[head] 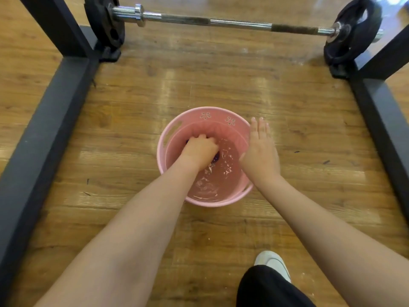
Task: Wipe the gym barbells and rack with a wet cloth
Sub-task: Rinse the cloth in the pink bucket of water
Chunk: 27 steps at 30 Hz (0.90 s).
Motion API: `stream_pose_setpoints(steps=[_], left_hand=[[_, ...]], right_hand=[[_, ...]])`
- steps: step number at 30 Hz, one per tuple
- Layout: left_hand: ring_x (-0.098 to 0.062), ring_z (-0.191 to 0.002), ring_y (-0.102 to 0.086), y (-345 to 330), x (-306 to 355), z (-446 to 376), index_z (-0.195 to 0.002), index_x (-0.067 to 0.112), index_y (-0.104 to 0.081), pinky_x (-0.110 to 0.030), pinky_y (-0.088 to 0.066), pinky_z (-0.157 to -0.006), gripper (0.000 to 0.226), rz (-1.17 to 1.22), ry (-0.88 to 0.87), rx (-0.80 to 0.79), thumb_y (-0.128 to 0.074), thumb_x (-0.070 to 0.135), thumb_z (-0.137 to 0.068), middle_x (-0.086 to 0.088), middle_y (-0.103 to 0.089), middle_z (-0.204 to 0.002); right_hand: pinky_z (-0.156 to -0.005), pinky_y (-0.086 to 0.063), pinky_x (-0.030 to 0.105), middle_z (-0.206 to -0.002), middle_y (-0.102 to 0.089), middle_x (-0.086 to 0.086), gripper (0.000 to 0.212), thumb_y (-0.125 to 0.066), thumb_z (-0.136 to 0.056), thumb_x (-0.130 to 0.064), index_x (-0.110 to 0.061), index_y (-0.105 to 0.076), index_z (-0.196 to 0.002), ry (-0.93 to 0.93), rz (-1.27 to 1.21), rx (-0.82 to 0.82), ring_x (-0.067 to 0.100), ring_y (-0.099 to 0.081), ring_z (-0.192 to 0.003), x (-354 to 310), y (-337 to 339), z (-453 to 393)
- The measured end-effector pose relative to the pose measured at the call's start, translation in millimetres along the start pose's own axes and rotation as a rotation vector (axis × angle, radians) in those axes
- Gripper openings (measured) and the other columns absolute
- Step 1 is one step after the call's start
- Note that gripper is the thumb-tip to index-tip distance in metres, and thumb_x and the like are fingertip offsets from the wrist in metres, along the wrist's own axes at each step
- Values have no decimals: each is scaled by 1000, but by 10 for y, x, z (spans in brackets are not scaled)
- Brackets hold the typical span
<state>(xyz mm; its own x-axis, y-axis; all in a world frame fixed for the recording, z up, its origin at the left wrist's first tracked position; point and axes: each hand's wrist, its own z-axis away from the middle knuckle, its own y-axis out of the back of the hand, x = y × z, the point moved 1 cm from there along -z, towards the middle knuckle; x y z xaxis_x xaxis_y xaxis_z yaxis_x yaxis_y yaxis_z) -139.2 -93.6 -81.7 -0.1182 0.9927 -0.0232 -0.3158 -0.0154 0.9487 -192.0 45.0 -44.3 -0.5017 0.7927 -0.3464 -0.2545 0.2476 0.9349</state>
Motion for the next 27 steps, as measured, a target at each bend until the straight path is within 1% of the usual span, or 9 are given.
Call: stream_pose_setpoints(steps=[2, 5, 9, 13, 15, 20, 22, 25, 27], left_hand=[[-30, -116, -47, 105, -15, 20, -133, 21, -50, -40, -44, -81, 45, 158, 53, 92, -51, 8, -91, 0, -44, -139], [-28, -118, -50, 215, -36, 142, -126, 19, -59, -38, -44, -93, 54, 546, 167, 222, -60, -2, -76, 0, -52, -135], [-25, -96, -57, 300, -7, 330, -88, 11, -72, -31, -48, -81, 41, 1086, 407, 380, -43, -10, -69, -6, -65, -96], [-29, -81, -64, 319, -62, 275, -72, 15, -61, -28, -53, -68, 7, 1414, 526, 253, -59, 16, -79, -14, -67, -81], [-21, -68, -61, 297, -48, 320, -72, 15, -57, -26, -50, -62, 18, 1802, 591, 230, -64, 25, -86, -6, -63, -73], [-14, -49, -59, 314, -50, 383, -85, 16, -48, -21, -47, -47, 23, 2202, 484, 371, -49, -7, -88, -8, -58, -76], [-16, -52, -58, 347, -46, 373, -89, 16, -48, -22, -50, -47, 29, 2331, 456, 321, -36, -11, -89, -9, -55, -82], [-20, -70, -62, 316, 2, 334, -87, 14, -48, -40, -57, -58, 34, 2548, 397, 277, -25, -11, -89, -10, -58, -90], [-20, -67, -66, 311, 33, 299, -82, 11, -48, -37, -57, -55, 35, 2629, 381, 306, -22, -11, -89, -13, -61, -91]], right_hand=[[-119, -6, 35, -159, 1, 10, 82, -45, -82, 1, -9, -2, -152, -2, 0, 5, 22, 3, -146, -1, 9, 7], [-118, -6, 34, -159, 1, 10, 82, -45, -81, 0, -9, -3, -151, -1, 16, 5, 22, 2, -146, -16, 9, 17], [-118, -6, 33, -159, -1, 11, 80, -46, -82, -1, -7, -5, -151, 4, 21, 15, 23, 1, -146, -32, 1, 41], [-118, -7, 33, -159, -4, 11, 78, -46, -83, -1, -6, -8, -151, 3, 12, 26, 23, -1, -146, -40, 11, 56], [-118, -8, 33, -159, -4, 11, 78, -47, -83, -2, -6, -9, -151, 9, 10, 26, 23, -1, -146, -47, 17, 59], [-118, -11, 34, -159, -6, 11, 78, -49, -84, -3, -7, -10, -151, 7, -3, 38, 22, -4, -146, -56, 17, 70], [-118, -10, 34, -159, -6, 10, 78, -50, -85, -4, -8, -10, -152, 2, -12, 38, 22, -4, -146, -62, 13, 76], [-117, -7, 32, -159, -7, 10, 77, -48, -85, -3, -8, -10, -152, 1, -19, 42, 21, -4, -146, -55, 12, 72], [-117, -5, 30, -159, -8, 10, 77, -48, -85, -3, -7, -10, -152, 4, -15, 44, 21, -4, -146, -43, 9, 67]])
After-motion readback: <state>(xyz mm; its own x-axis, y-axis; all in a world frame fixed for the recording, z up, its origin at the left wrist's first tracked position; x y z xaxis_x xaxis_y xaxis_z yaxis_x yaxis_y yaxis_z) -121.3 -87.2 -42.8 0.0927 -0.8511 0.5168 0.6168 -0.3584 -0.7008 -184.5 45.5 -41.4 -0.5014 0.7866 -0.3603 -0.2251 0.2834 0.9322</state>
